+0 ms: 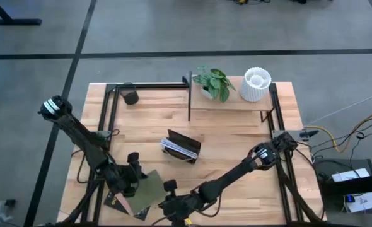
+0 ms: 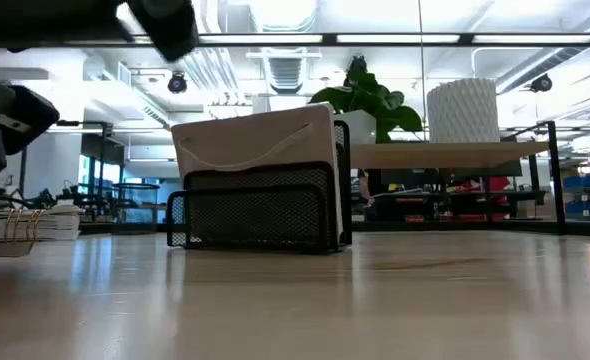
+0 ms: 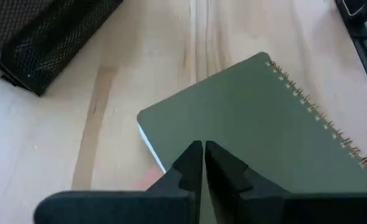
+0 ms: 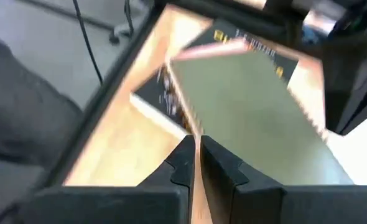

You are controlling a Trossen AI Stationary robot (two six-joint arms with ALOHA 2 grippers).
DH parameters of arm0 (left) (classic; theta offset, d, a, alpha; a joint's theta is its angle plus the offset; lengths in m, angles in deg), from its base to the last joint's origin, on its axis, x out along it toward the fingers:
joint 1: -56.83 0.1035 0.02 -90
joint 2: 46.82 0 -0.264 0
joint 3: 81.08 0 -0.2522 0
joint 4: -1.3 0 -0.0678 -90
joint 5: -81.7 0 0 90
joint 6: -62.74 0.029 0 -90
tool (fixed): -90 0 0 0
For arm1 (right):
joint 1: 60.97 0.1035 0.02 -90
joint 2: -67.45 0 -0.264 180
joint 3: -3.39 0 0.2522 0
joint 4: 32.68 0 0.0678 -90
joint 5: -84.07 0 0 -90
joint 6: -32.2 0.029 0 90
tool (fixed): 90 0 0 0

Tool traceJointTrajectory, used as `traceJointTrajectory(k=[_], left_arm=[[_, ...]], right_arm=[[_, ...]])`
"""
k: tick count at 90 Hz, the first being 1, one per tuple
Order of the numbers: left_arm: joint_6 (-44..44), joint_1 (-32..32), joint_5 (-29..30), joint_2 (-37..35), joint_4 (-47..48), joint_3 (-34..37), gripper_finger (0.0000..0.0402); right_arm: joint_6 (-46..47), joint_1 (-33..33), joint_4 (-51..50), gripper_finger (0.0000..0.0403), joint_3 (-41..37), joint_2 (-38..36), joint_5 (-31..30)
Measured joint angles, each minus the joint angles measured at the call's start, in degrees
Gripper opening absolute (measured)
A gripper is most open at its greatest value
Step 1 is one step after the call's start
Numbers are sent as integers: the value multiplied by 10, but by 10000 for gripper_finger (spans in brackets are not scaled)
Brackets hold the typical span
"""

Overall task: Stock shelves
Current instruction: Put the green notebook into the black mesh bookshelf

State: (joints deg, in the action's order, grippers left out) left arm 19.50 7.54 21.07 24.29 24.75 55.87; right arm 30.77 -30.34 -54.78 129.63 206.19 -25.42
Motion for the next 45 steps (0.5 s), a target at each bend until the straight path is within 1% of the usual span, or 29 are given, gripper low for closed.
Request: traceJointTrajectory(k=[7,15,23,34,45], left_arm=[[-1,0,0,21,-23,9,3],[-1,0,-1,53,-52,18,3],[-2,0,-1,84,-71,18,3],[-1,1,3,121,-116,18,3],[20,1,3,149,-159,17,3]], right_arm=[[10,0,-1,8,0,8,0],[54,0,-5,8,0,11,0],[76,-1,-15,8,0,8,0],[66,-1,-43,8,0,7,0],[57,2,-88,8,0,6,0]])
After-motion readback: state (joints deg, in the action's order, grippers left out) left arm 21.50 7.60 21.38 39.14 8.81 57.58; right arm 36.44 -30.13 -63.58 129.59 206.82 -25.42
